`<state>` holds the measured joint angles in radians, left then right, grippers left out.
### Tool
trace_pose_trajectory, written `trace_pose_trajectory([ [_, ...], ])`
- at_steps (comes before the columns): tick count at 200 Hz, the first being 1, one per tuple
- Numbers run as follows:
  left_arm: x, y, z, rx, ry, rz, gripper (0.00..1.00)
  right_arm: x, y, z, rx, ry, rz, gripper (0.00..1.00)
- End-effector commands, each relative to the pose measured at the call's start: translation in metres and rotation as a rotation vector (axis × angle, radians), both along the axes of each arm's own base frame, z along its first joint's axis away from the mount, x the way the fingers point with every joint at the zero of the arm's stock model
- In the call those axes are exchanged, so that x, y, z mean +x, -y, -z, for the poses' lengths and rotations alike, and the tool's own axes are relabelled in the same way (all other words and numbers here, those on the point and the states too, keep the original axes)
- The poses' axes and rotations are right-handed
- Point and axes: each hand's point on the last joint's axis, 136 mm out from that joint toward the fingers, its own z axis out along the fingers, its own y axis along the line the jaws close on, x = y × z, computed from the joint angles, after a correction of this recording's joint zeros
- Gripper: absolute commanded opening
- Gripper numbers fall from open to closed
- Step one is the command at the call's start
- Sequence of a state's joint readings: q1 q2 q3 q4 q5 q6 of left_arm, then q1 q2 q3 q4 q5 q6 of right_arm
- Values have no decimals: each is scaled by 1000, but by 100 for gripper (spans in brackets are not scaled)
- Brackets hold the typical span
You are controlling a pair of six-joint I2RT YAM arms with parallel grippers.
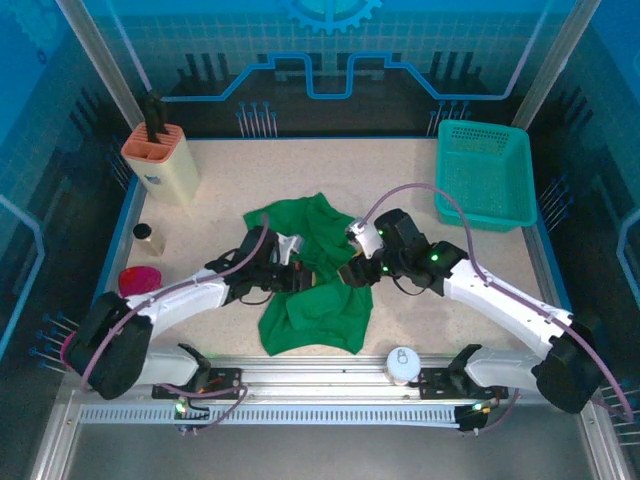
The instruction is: Fold the inside-out t-shirt
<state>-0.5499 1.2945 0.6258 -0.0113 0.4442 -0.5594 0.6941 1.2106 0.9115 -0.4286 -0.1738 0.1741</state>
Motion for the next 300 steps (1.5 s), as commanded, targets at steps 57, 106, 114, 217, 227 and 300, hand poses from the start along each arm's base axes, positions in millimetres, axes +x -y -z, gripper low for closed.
trace_pose_trajectory([
  [57,11,-20,-59,-116,85,-144,0,-54,-28,32,71,-7,-291,50],
  [106,2,-23,-11,29,-4,-79,47,-43,-18,45,-28,79,-230,55],
  [114,4,-23,-8,37,-13,-82,48,-41,-15,45,-23,86,-219,55],
  [217,2,1,7,-6,-130,-11,39,-34,-3,32,48,105,-167,55],
  [227,0,3,7,-6,-131,-2,39,-34,-3,29,58,107,-166,55],
  [300,5,11,14,13,-146,10,22,-29,-5,26,71,115,-175,55],
])
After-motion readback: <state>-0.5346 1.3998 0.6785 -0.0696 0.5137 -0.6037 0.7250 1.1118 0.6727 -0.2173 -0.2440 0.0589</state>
